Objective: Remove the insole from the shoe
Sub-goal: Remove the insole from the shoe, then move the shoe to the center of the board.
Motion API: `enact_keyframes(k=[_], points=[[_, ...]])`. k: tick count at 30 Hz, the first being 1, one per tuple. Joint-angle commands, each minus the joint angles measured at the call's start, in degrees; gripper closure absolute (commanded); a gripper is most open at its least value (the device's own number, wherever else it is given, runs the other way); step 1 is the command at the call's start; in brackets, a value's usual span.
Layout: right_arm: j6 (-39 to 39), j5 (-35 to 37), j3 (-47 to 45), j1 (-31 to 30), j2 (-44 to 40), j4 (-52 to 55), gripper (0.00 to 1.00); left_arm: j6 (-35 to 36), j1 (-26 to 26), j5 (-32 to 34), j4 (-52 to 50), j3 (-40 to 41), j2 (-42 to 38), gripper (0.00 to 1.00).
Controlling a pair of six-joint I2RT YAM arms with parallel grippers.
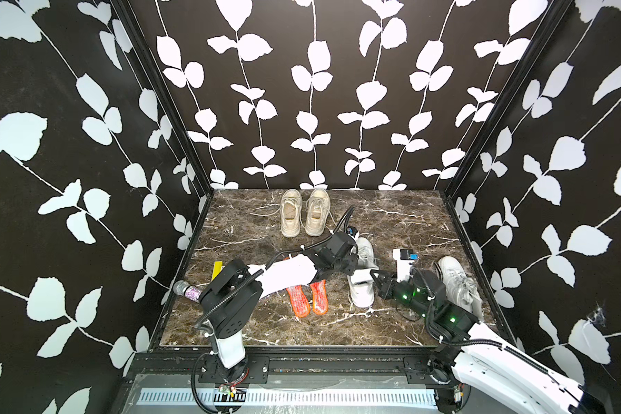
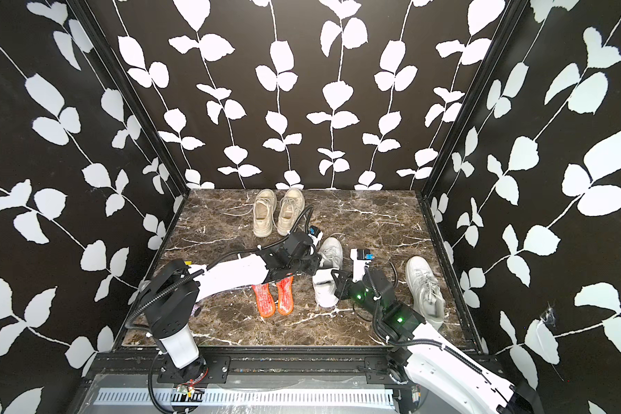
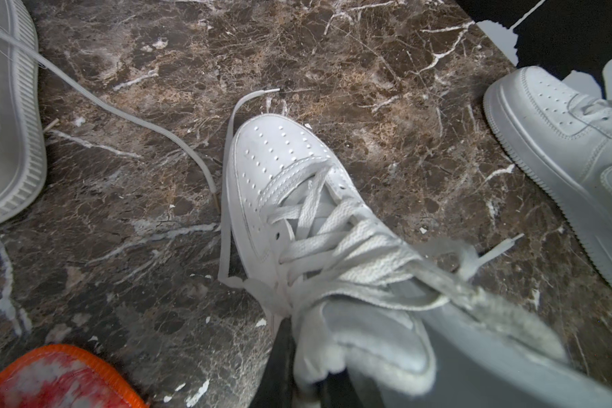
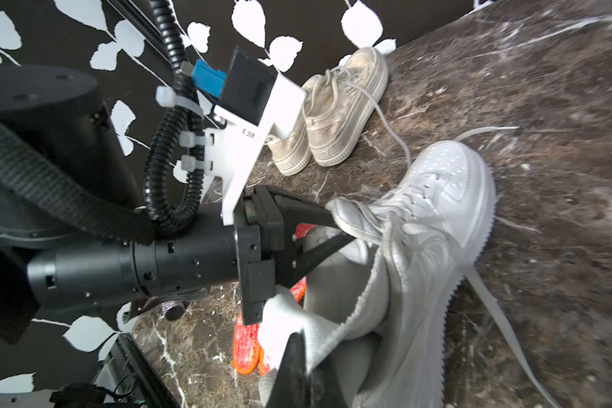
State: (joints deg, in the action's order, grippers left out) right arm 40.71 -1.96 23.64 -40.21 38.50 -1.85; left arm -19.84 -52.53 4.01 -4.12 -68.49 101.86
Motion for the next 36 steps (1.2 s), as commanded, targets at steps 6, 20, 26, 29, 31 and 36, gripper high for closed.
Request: enact_keyframes(k=[6, 20, 26, 29, 31, 36], points=[[-1.93, 4.7, 4.77, 0.0, -9.15, 1.13, 1.0, 2.73, 3.23, 5.68, -4.67, -5.87, 5.02, 1.0], [0.91, 6.79, 2.3, -0.03, -12.77, 9.13, 1.0, 9.04, 8.26, 1.41, -7.39, -30.81, 19.15, 1.0], [4.74, 3.88, -1.14, -0.03, -10.76, 7.22, 1.0, 13.24, 11.76, -0.22, -9.37, -44.98, 27.93, 1.0], [5.84, 1.3, -2.22, -0.11, -7.53, 5.18, 1.0, 14.01, 13.96, -0.42, -11.95, -52.29, 32.41, 1.0], [6.52, 0.02, -2.9, -0.28, -5.4, 3.65, 1.0, 13.89, 15.01, -1.67, -12.78, -56.06, 34.98, 1.0], [8.46, -1.54, -4.52, -1.52, 0.6, -2.32, 1.0, 14.08, 16.23, -2.11, -14.01, -62.46, 39.54, 1.0]])
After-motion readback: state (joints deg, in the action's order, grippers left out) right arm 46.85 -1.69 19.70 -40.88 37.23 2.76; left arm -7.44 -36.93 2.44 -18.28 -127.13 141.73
